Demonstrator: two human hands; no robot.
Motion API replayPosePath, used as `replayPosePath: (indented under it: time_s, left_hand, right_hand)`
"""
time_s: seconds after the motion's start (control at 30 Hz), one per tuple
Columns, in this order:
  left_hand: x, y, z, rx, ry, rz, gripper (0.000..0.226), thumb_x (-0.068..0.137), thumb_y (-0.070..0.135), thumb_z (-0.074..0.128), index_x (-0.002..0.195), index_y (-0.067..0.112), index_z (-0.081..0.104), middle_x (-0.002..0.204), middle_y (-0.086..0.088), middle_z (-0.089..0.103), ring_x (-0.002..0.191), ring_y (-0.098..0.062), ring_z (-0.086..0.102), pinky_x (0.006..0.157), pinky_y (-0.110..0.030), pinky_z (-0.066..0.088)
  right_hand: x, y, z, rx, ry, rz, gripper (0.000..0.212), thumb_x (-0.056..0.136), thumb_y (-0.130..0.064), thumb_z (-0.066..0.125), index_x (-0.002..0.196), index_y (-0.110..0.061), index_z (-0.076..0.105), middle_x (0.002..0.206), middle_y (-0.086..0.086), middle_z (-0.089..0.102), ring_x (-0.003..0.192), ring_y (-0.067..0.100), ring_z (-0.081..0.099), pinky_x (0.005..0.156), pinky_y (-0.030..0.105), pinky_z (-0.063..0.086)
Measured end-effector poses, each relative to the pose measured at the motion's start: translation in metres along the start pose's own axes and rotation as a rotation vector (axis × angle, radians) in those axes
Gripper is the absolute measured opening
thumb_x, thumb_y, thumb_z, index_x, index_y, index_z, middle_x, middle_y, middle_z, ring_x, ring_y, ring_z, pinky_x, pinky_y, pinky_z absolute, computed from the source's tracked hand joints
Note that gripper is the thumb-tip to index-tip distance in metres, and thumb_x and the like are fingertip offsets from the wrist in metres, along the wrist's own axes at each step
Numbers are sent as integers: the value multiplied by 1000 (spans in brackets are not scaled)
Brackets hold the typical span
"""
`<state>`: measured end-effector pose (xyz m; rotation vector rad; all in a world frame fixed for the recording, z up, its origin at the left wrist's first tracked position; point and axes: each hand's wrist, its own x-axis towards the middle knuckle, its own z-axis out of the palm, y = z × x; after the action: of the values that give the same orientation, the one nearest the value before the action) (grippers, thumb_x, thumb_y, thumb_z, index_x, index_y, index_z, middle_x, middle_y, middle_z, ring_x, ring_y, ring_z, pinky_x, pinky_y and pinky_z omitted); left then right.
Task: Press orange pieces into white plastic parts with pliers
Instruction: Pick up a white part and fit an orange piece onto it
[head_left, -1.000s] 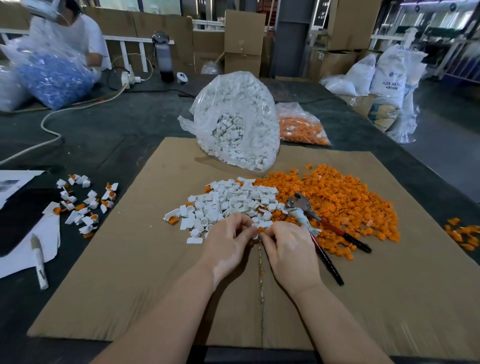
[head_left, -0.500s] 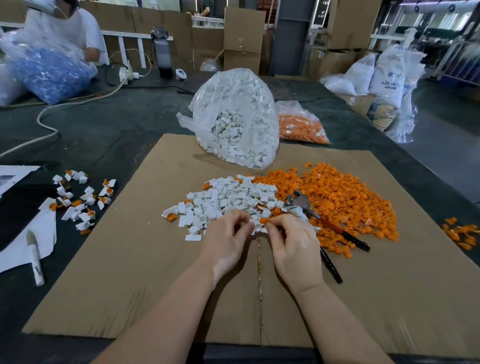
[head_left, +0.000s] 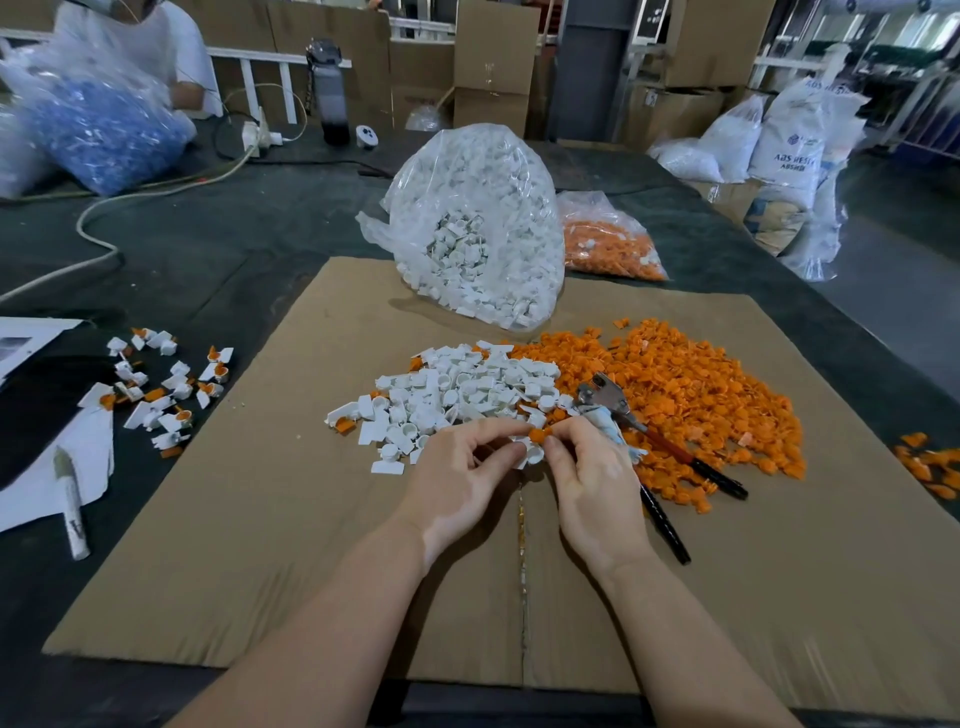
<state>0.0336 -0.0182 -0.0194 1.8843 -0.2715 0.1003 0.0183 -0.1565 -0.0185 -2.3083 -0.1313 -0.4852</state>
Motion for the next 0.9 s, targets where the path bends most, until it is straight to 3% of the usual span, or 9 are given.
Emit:
replayPosePath:
  time_s: [0.1,0.3,0.43,0.67,0.77,0.9]
  left_hand:
    - [0,0,0,6,-8,-6,20,87,17,64,104,26,71,85,22,64,86,6,61,78,-7,42]
    - [-1,1,-1,-21,-15,-29,22,86,19,65,103,32,70,86,27,63,85,10,59,79,-4,41]
    - [-2,2,-1,-45,-28,-36,24,87,19,65,107,31,68,93,18,67,89,8,60,80,-4,41]
    - [-3,4,0,-27,-15,-34,25,87,18,64,109,26,69,100,8,70,91,3,61,82,-8,42]
    - [-1,4,-2,-21,67,-54,21,87,17,63,107,20,70,93,8,68,87,1,60,78,-5,41]
    - [-1,5,-4,-60,80,-90,18,88,13,62,104,13,70,74,10,63,70,-5,60,66,-8,42]
  right_hand:
    - [0,1,1,8,-5,19,12,95,-18,50,84,-19,54,73,-18,48,77,9,45,71,28,33]
    - [0,3,1,26,-12,39,14,95,-20,50,81,-20,54,71,-16,49,75,10,46,69,28,32]
    - [0,2,0,157,-2,109,25,94,-20,50,72,-32,49,67,-10,52,68,7,47,62,28,35]
    - [-1,2,0,225,32,158,25,94,-20,50,71,-28,50,69,-5,54,70,16,49,63,34,39]
    - [-3,2,0,164,56,93,22,94,-21,52,73,-29,49,70,-10,53,73,14,49,62,27,36]
    - [-5,-2,2,-70,105,-158,18,88,-11,61,71,-12,54,63,-8,50,60,11,43,61,26,34]
